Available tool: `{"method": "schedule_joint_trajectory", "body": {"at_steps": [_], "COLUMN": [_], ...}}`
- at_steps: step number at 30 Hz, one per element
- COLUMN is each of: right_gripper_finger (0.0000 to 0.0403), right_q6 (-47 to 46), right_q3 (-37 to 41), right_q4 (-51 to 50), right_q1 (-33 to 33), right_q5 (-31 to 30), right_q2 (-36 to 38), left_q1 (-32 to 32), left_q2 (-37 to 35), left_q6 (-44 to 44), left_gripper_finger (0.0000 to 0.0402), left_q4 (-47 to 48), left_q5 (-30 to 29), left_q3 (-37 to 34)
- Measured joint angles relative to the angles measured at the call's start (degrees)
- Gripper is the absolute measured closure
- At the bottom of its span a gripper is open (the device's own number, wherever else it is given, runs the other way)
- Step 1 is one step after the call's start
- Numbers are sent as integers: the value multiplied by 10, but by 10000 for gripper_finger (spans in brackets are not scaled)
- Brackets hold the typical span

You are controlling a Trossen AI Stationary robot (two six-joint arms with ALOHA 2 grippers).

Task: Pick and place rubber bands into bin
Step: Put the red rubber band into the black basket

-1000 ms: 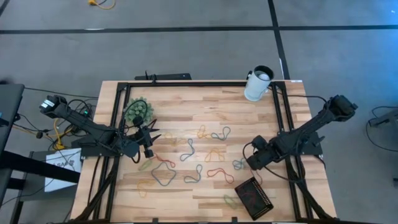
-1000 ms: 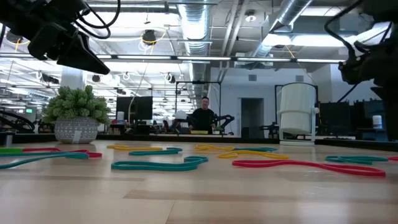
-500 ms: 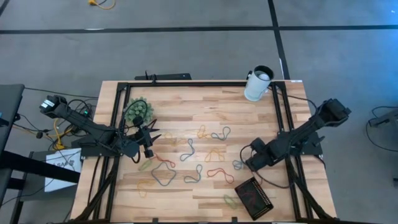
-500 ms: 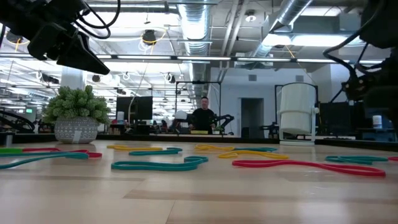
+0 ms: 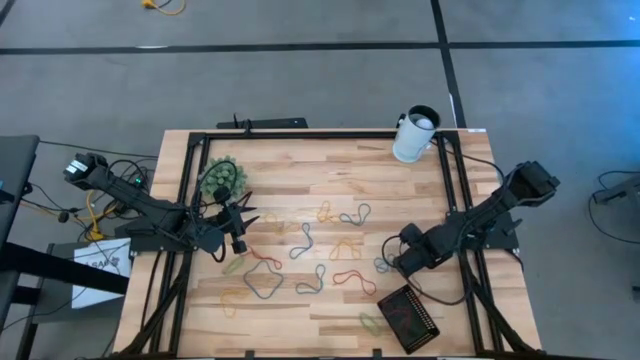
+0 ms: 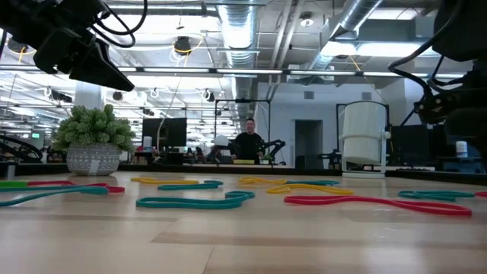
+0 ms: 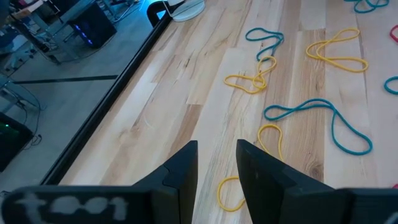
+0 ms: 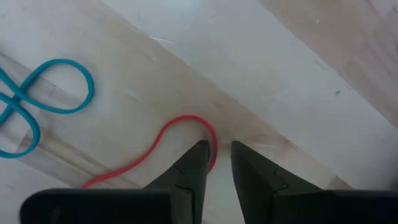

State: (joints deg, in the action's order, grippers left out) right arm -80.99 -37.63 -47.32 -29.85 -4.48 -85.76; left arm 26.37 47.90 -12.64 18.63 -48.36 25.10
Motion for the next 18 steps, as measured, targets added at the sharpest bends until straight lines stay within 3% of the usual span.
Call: {"method": "schedule_joint_trajectory", "body": {"at_steps": [8,14,18], "right_gripper_finger": [396,401,402], "right_q6": [4,-10,-15], "right_q3": [0,-30,-96], "right_q4": [7,-22,-115], "right_q1": [0,0,-1], "right_q5": [13,12,5], "right_q2": [-17,-2,13], "left_q1": [0,0,0], "left_q2": [0,0,0], "left_q6": [-3,-4,-4], "left_gripper_finger": [301,301,301], "left_q4": [2,4,4], "left_q5": [5,6,6], "left_q3": [0,0,0]}}
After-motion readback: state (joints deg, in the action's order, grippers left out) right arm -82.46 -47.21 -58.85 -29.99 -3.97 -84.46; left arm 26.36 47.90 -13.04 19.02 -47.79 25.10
